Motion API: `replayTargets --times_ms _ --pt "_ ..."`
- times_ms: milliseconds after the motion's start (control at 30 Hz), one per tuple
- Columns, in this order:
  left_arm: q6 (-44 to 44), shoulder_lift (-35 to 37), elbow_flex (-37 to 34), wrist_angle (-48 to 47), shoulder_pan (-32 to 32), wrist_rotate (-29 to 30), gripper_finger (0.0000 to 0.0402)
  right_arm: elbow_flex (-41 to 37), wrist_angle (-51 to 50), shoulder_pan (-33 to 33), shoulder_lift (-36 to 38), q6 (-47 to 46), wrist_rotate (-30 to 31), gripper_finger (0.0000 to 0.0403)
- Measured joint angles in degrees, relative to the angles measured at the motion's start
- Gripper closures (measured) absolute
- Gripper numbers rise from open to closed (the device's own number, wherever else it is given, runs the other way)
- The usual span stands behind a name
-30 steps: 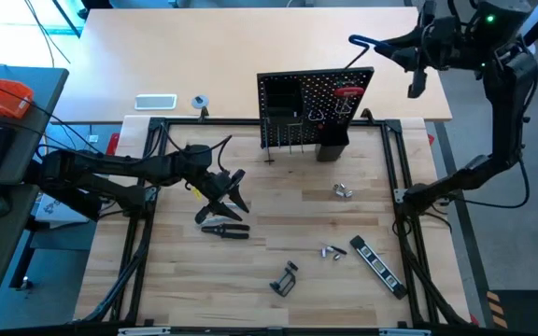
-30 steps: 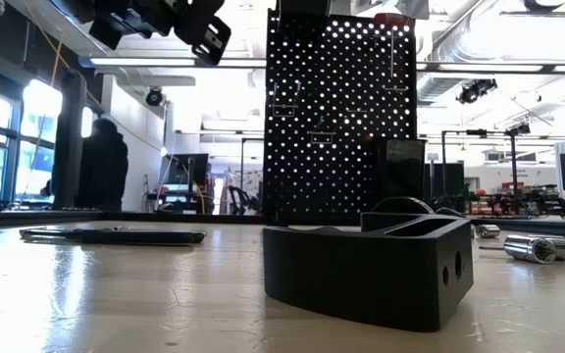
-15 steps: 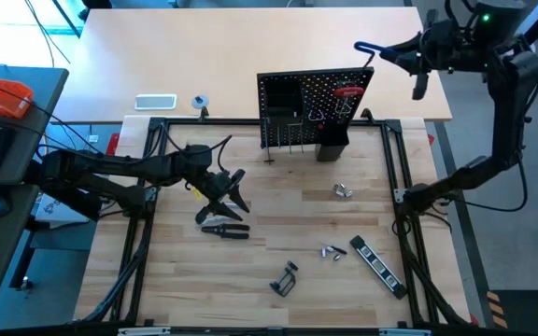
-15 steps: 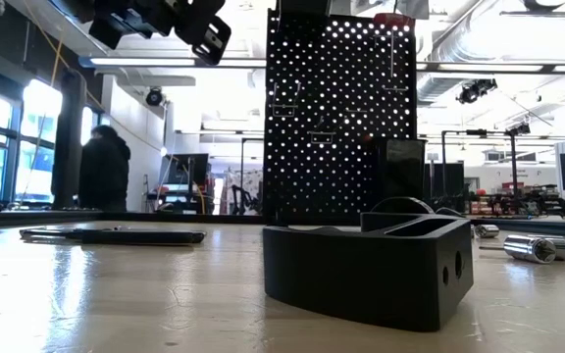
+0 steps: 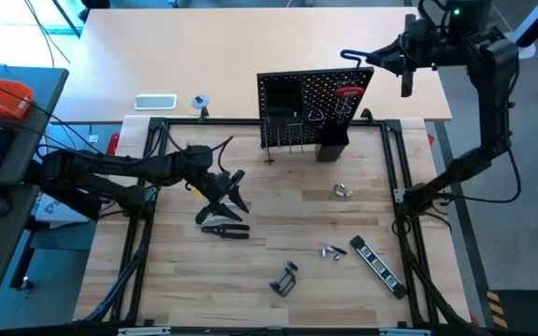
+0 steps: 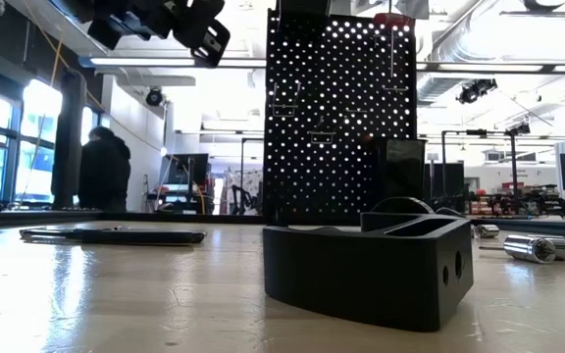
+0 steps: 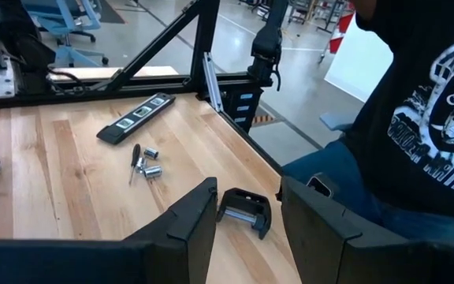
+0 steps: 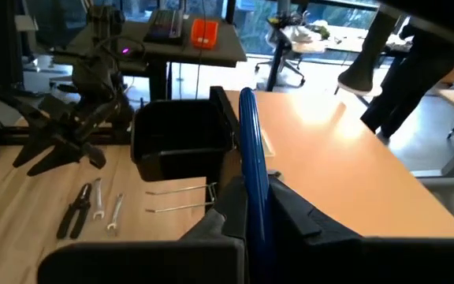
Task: Hang tools onto peg board
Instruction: Hang the blue pick tool on the top hook on the peg board
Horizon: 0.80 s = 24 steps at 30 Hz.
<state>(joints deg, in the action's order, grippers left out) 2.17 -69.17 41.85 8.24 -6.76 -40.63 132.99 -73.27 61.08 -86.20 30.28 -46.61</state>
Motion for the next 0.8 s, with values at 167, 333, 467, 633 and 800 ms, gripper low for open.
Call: replayTargets --times_ms 167,333,467,633,800 --pt "0.96 0.00 0.00 -0.94 0.09 -0.01 0.0268 0.00 -2.08 0.44 -0.50 1.95 -0.15 0.0391" --pt "1.38 0.00 0.00 -0.99 0.09 -0.04 0.0268 0.01 -3.73 0.44 -0.52 3.43 -0.47 0.0391" --pt "1.53 0.00 0.00 -0.97 0.20 -0.06 0.0268 -0.95 -4.94 0.44 -0.41 4.27 -1.58 0.0391" --pt "1.77 0.00 0.00 -0.95 0.20 -0.14 0.0268 -4.95 -6.02 0.44 -0.39 5.38 -2.10 0.0391" --pt "1.59 0.00 0.00 -1.08 0.20 -0.14 0.0268 -8.47 -3.79 0.44 -0.17 6.01 -2.12 0.0391"
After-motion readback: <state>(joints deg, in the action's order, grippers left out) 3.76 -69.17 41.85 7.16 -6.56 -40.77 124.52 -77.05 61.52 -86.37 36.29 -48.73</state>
